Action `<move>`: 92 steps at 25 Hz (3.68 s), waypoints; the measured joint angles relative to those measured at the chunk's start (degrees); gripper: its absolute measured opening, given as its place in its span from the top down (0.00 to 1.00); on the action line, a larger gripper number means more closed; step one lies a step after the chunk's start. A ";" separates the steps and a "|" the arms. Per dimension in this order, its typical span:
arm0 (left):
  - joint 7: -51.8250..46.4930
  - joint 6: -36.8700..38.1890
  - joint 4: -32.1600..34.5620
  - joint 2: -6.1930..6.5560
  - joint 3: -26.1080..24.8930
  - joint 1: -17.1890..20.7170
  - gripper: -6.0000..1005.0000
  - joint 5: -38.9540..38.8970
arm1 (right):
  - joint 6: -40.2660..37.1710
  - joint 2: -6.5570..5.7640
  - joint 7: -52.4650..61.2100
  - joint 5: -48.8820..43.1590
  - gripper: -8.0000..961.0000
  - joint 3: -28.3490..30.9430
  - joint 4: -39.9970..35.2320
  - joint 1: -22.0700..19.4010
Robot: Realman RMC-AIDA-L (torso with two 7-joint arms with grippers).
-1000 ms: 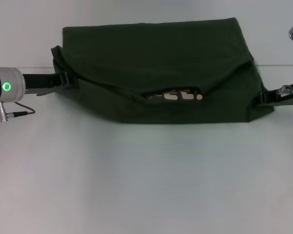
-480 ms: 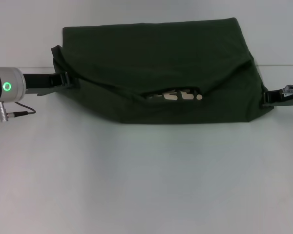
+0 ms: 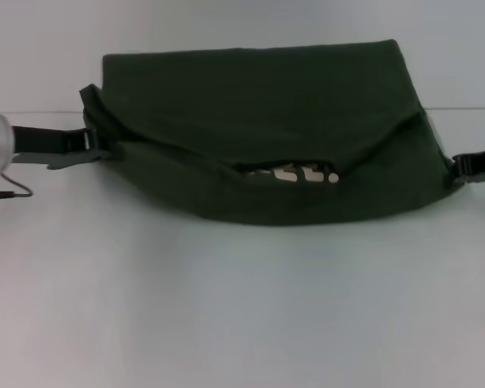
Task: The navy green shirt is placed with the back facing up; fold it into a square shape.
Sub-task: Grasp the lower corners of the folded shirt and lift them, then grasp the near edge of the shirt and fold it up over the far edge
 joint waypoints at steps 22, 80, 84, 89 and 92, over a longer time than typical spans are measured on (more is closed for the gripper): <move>-1.39 16.97 7.69 0.66 -5.34 4.36 0.99 13.77 | -17.21 -0.44 -12.16 10.36 0.99 7.81 -4.58 -9.42; -3.87 15.44 8.25 3.96 -10.01 -3.55 0.99 13.46 | -14.16 -6.24 -15.11 23.29 0.99 24.81 -1.14 -9.69; -8.65 5.93 6.76 2.82 -2.82 -5.85 0.99 15.83 | -1.95 -4.04 -15.25 23.73 0.99 22.13 1.59 -7.43; -12.22 -2.06 6.16 0.79 -0.21 -7.10 0.99 20.48 | 14.46 -0.15 -15.13 23.68 0.99 16.46 2.32 -5.22; -13.77 -5.69 6.09 -0.38 0.20 -7.64 0.99 23.25 | 21.77 0.84 -14.97 23.62 0.99 11.67 3.39 -3.26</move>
